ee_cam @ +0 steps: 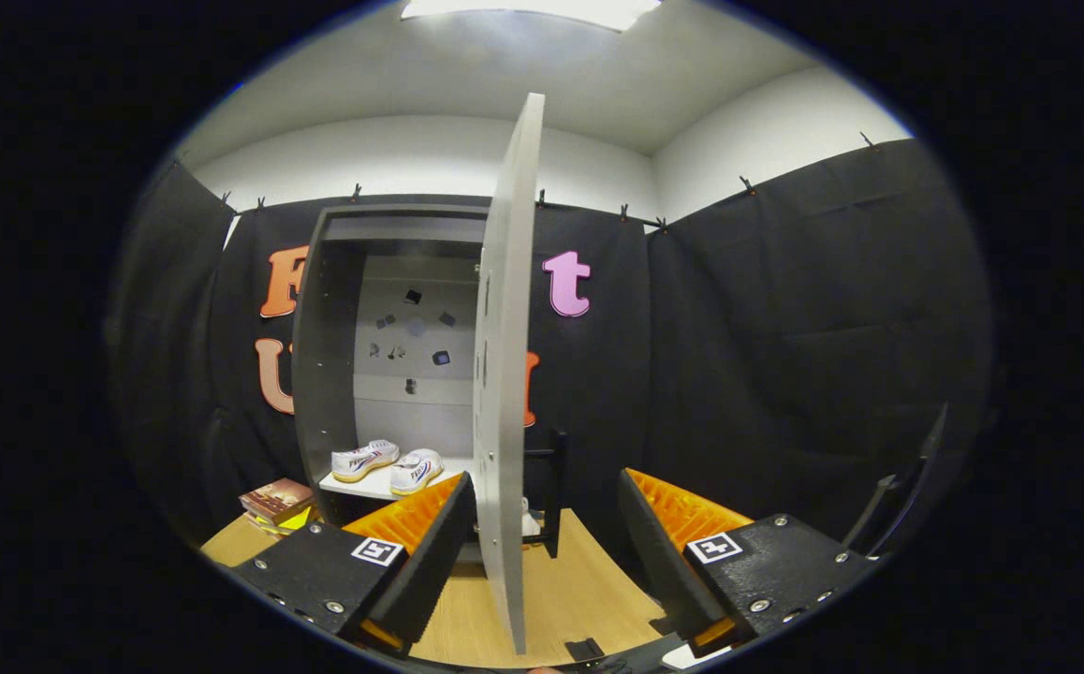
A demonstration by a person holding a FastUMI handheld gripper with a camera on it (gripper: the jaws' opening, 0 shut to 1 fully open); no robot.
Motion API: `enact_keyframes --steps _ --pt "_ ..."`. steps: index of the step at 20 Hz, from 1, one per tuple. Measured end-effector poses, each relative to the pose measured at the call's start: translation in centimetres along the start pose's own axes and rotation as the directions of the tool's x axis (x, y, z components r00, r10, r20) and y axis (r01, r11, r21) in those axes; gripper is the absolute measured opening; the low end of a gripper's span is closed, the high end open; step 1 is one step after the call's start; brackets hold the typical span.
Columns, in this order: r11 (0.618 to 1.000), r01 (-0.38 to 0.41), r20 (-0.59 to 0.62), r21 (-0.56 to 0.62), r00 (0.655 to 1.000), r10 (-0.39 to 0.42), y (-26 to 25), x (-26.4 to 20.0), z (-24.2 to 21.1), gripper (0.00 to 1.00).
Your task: Open the shoe cabinet door, grab the shoes and put them into the shoe cabinet, then close the shoe cabinet door.
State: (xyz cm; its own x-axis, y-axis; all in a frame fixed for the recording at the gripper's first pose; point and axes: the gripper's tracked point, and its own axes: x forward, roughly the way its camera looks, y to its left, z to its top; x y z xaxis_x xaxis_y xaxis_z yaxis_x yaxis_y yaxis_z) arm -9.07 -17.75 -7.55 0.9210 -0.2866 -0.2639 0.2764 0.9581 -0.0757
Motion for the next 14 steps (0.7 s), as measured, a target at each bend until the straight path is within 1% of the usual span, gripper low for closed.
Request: enact_keyframes --steps 3,5,8,11,13,14 --pt "1.000 0.006 -0.015 0.030 1.000 -0.005 -2.3 1.3 -1.3 0.95" --pt "0.999 0.009 -0.034 0.045 0.999 -0.008 -3.0 3.8 -2.8 0.95" --pt "0.997 -0.009 -0.073 0.077 0.997 0.015 -4.1 5.9 -4.9 0.95" --pt "0.992 -0.077 -0.083 0.100 0.993 0.085 -3.0 7.4 -6.3 0.95" --pt "0.987 -0.127 -0.093 0.093 0.986 0.136 -2.2 7.7 -6.8 0.95" --pt "0.987 -0.139 -0.109 0.079 0.983 0.147 -2.0 7.9 -7.4 0.95"
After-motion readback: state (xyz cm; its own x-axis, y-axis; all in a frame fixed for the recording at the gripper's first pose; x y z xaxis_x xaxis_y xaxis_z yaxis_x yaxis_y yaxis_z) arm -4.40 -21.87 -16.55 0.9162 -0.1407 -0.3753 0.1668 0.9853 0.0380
